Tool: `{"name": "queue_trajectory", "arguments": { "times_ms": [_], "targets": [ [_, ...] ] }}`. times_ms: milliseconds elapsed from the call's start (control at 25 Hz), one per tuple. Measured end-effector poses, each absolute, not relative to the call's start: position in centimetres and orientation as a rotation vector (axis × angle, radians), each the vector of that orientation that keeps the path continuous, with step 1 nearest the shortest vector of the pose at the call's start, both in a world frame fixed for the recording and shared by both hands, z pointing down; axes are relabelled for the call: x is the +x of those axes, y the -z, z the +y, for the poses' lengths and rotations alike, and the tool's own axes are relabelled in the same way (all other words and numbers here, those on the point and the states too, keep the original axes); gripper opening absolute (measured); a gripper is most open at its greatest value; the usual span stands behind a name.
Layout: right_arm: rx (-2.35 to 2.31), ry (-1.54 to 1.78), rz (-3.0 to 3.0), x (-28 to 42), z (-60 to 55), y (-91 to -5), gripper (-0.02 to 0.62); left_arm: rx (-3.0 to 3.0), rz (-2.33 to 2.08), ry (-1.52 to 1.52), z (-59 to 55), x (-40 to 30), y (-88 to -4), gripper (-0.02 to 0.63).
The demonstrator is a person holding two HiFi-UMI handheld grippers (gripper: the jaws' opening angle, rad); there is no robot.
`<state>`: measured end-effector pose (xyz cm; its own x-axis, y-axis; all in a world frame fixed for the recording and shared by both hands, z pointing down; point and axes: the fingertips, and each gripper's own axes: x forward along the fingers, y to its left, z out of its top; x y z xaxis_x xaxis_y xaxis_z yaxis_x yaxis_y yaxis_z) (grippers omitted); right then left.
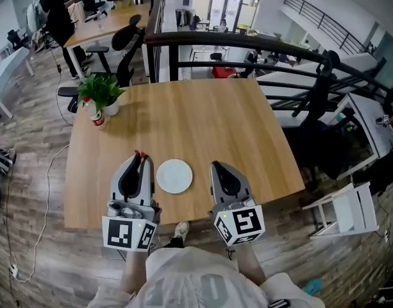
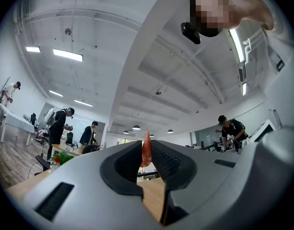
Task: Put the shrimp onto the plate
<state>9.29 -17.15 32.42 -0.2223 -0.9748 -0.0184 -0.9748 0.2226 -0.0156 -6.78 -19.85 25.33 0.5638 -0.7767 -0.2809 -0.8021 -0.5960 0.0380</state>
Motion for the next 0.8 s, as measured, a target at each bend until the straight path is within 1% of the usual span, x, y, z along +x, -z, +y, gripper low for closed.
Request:
{"name": "queue_trajectory", "arguments": {
  "times_ms": [320, 800],
  "targets": [
    [-1.916, -0.083, 2.496, 7.5, -23.5, -32.0, 0.02, -2.719, 1.367, -0.435, -26.9, -7.1, -25.9, 0.063],
    [-1.793, -0.021, 2.577, 10.7, -27.4, -32.2, 0.021, -2.651, 1.422, -0.347, -28.4, -3.1, -25.6, 0.063]
  ]
}}
